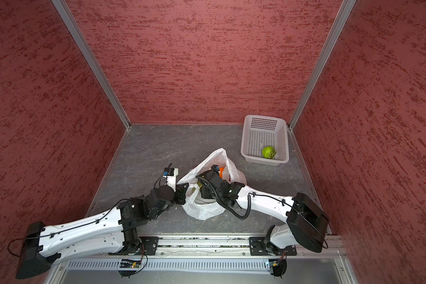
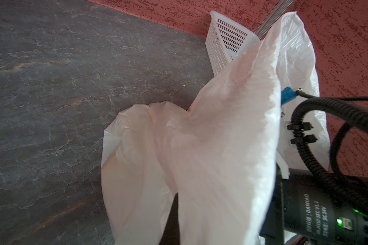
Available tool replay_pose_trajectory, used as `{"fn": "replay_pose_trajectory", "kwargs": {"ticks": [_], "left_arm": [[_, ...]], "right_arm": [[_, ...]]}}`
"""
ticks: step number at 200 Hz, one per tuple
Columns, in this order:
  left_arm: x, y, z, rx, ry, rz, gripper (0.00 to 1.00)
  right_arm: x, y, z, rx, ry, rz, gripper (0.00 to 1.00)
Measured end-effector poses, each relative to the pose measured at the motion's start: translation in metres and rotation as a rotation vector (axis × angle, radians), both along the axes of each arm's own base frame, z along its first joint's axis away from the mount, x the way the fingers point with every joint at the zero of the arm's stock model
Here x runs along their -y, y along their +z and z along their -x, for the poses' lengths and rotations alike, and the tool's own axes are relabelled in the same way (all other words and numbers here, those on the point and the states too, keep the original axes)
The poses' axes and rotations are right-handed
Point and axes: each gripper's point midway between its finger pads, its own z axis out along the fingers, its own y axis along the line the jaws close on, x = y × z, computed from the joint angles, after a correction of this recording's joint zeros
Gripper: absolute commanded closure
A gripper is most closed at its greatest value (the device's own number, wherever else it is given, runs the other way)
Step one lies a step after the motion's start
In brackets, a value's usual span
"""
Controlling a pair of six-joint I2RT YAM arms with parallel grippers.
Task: Untie the knot of the plastic bag and take out the fruit
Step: Pick up the fruit from the plastic bag, then place the fruit in the basket.
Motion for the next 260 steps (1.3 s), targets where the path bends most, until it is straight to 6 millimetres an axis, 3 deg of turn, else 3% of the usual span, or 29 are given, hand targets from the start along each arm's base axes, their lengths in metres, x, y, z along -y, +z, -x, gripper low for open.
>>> {"fn": "replay_pose_trajectory", "kwargs": {"ticks": [45, 81, 151, 178, 202, 235, 260], "left_arm": [[0.003, -0.006, -0.003, -0.007, 0.001, -0.021, 1.00], [0.006, 0.000, -0.007, 0.007, 0.004, -0.016, 1.00], [0.006, 0.005, -0.009, 0.018, 0.007, -0.008, 1.00], [0.006, 0.006, -0.009, 0.020, 0.006, -0.008, 1.00], [0.007, 0.008, -0.009, 0.023, 0.006, -0.005, 1.00], [0.007, 0.011, -0.009, 0.026, 0.005, -0.001, 1.00], [0.008, 0.011, -0.010, 0.029, 0.002, -0.004, 1.00]], "right_arm": [[0.002, 0.023, 0.018, 0.016, 0.064, -0.060, 0.57], [0.010, 0.049, 0.032, 0.035, 0.102, -0.096, 0.56], [0.018, 0.133, 0.031, 0.137, 0.143, -0.124, 0.53], [0.030, 0.165, 0.010, 0.200, 0.117, -0.115, 0.53], [0.055, 0.184, -0.021, 0.251, 0.050, -0.081, 0.52], [0.114, 0.200, -0.072, 0.311, -0.108, -0.007, 0.51], [0.159, 0.200, -0.107, 0.329, -0.230, 0.048, 0.51]]}}
